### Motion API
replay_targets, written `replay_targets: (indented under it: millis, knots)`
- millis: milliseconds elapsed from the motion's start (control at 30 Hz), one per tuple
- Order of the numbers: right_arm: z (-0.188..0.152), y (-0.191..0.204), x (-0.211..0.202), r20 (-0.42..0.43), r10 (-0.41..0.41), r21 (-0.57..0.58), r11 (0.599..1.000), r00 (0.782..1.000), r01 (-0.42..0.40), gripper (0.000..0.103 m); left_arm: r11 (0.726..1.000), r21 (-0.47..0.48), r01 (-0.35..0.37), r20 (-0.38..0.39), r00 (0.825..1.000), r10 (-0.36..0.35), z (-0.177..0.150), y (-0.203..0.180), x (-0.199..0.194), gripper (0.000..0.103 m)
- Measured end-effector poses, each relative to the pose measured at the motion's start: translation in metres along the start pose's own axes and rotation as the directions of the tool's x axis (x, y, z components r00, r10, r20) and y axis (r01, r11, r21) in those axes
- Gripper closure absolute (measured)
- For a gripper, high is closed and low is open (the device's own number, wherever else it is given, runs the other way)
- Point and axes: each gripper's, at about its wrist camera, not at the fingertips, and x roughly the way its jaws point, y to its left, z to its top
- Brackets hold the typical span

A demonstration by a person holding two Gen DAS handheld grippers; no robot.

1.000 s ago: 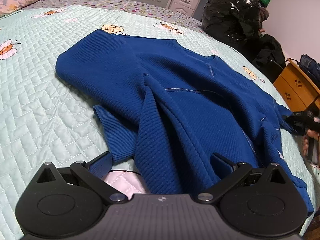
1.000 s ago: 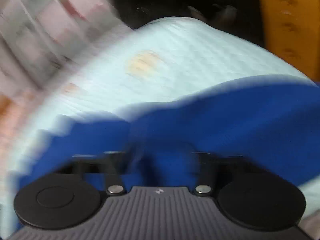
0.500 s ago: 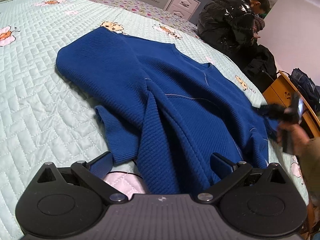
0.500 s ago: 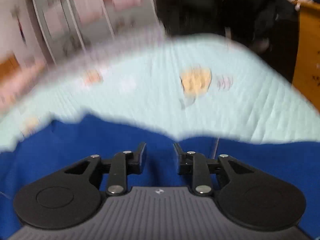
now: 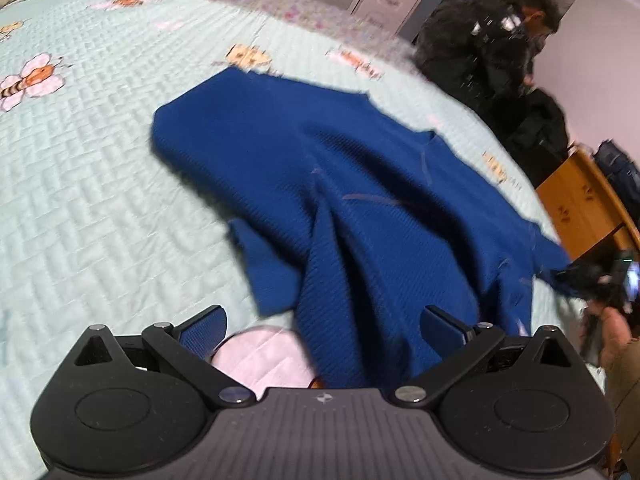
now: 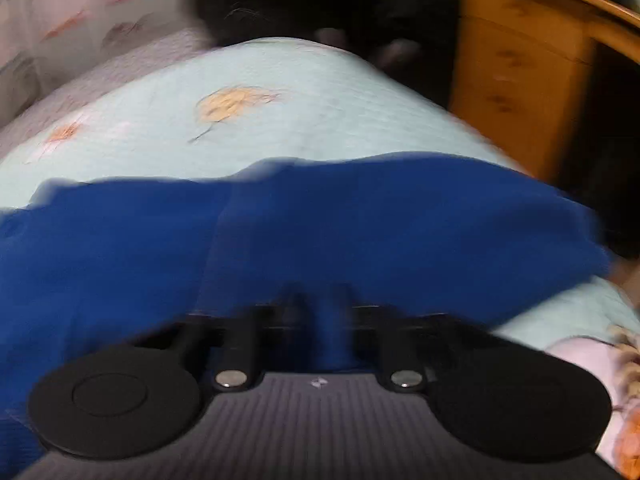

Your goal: Fold clothes

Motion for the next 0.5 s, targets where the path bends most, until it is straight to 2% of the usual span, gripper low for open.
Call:
replay_targets:
  millis: [67,100,133,167,200,233,267,300,333,367,400,500]
  knots:
    - [-0.002,0.0,-0.021,0.045,-0.04,0.031,0.999,0.998,0.039,0.087,1.0,-0.003,-0.022,-0.001,1.0,0.022,-0.002,0.004,-0.005,0.001]
    - [-0.006,0.008,-0.034,0.07,-0.015,0.002,1.0,0.997,0.015,0.085,1.0,-0.01,-0.03,-0.003,1.0,0.03,-0.005,0.009,-0.008,0.001]
    - [-0.012,0.015,-0.045,0.093,0.03,-0.023,0.999,0.995,-0.028,0.083,0.999,-0.019,-0.038,-0.013,0.999,0.038,-0.006,0.011,-0.009,0.001]
    - [-0.019,0.02,-0.055,0.108,0.1,-0.039,0.995,0.989,-0.096,0.075,0.999,-0.028,-0.046,-0.023,0.999,0.046,-0.007,0.012,-0.01,0.001]
    - [-0.026,0.026,-0.062,0.109,0.186,-0.046,0.982,0.976,-0.182,0.069,0.998,-0.03,-0.053,-0.033,0.998,0.052,-0.007,0.012,-0.012,0.001]
    - [-0.033,0.03,-0.064,0.099,0.277,-0.049,0.961,0.956,-0.274,0.057,0.998,-0.032,-0.059,-0.043,0.997,0.058,-0.008,0.012,-0.013,0.001]
    - [-0.04,0.031,-0.065,0.086,0.34,-0.044,0.94,0.937,-0.337,0.05,0.998,-0.025,-0.063,-0.045,0.997,0.062,-0.008,0.012,-0.015,0.001]
    - [-0.047,0.031,-0.058,0.057,0.348,-0.026,0.937,0.936,-0.347,0.048,0.998,-0.015,-0.069,-0.047,0.997,0.068,-0.007,0.012,-0.016,0.001]
    - [-0.055,0.031,-0.043,-0.012,0.284,-0.003,0.959,0.959,-0.284,0.048,0.997,-0.008,-0.083,-0.054,0.995,0.082,-0.008,0.011,-0.018,0.001]
    - [-0.064,0.027,-0.028,-0.095,0.183,0.012,0.983,0.978,-0.183,0.062,0.995,-0.001,-0.097,-0.061,0.993,0.097,-0.01,0.011,-0.019,0.001]
    - [-0.069,0.026,-0.033,-0.087,0.138,0.002,0.99,0.987,-0.138,0.065,0.994,-0.002,-0.11,-0.071,0.991,0.11,-0.011,0.011,-0.019,0.001]
    - [-0.082,0.029,-0.056,-0.016,0.029,-0.035,0.999,0.999,-0.029,0.063,0.992,0.003,-0.128,-0.09,0.988,0.128,-0.014,0.013,-0.018,0.001]
